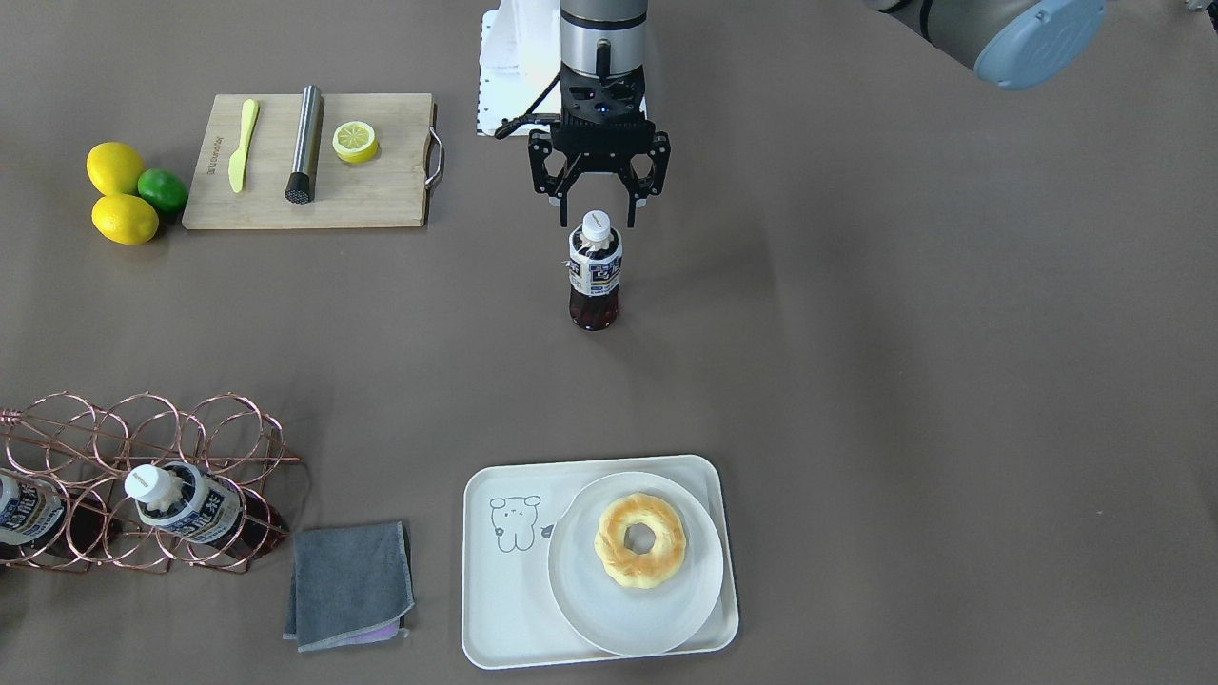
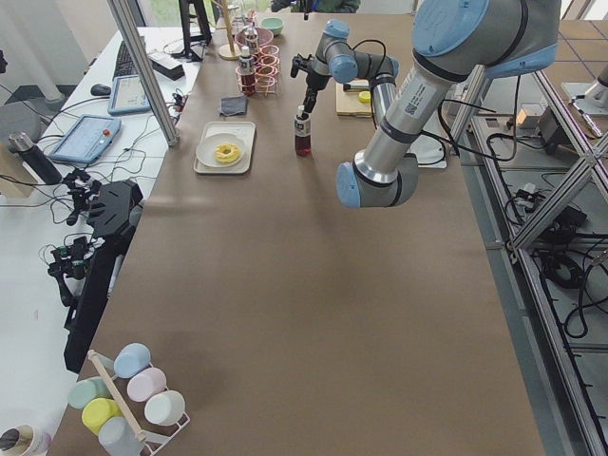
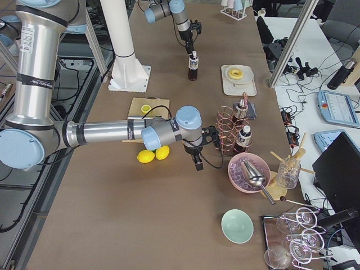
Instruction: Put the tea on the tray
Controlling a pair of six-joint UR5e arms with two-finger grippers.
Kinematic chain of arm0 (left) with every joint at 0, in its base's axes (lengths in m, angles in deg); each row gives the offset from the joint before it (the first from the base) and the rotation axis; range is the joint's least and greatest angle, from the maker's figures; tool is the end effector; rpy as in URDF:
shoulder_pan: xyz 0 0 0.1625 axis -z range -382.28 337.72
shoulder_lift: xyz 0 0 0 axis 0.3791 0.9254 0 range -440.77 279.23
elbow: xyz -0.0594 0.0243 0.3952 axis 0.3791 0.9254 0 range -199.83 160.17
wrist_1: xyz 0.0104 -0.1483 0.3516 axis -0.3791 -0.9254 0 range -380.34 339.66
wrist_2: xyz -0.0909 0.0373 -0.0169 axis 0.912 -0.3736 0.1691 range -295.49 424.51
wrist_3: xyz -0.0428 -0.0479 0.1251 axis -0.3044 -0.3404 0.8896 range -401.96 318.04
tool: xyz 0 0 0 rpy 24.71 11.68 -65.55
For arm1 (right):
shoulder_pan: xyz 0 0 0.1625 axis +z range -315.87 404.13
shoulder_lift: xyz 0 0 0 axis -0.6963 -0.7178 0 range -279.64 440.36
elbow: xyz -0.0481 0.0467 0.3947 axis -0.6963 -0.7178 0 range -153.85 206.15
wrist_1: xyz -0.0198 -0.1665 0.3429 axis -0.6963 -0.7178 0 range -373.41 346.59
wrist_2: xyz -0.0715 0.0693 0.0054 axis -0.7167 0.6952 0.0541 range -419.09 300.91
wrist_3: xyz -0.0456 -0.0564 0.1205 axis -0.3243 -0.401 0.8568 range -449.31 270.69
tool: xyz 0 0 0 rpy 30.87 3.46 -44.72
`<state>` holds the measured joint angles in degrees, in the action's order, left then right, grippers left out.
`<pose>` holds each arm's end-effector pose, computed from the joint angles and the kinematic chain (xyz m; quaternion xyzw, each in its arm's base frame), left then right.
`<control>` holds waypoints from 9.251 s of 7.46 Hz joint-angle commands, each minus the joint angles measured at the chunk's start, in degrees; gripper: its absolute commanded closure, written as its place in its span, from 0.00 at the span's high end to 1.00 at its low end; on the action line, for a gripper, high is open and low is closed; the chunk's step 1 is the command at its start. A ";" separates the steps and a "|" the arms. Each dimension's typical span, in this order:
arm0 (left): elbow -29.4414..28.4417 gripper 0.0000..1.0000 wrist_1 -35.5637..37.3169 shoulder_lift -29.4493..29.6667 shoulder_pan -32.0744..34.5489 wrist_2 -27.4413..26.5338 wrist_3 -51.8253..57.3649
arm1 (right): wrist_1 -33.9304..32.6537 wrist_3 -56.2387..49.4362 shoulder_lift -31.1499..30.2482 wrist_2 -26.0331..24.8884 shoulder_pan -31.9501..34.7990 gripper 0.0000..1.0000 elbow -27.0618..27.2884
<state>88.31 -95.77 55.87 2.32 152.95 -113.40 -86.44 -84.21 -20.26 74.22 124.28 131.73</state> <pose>0.5025 -0.3808 0.1271 0.1675 0.3900 -0.0535 0.9039 -0.0344 -0.4135 0.5828 0.1281 -0.3822 -0.1079 0.9088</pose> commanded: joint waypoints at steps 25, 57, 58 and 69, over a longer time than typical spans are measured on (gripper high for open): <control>-46.66 0.00 -14.28 29.01 18.73 11.32 4.82 | -12.03 -0.09 -2.21 0.99 6.25 1.00 0.07; -8.79 0.98 -4.63 -44.35 61.97 40.94 97.69 | -15.82 0.00 -3.89 -1.12 6.07 1.00 -2.65; -9.34 0.98 -4.72 -47.66 64.15 41.46 98.76 | -15.82 -0.09 -4.06 -1.30 6.07 1.00 -2.65; -12.60 0.98 -4.37 -55.17 68.48 40.67 98.07 | -15.65 -0.09 -4.50 -1.13 6.07 1.00 -2.56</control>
<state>75.91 -100.14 1.03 70.25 193.63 -15.28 -102.09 -84.30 -24.89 72.72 130.35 129.16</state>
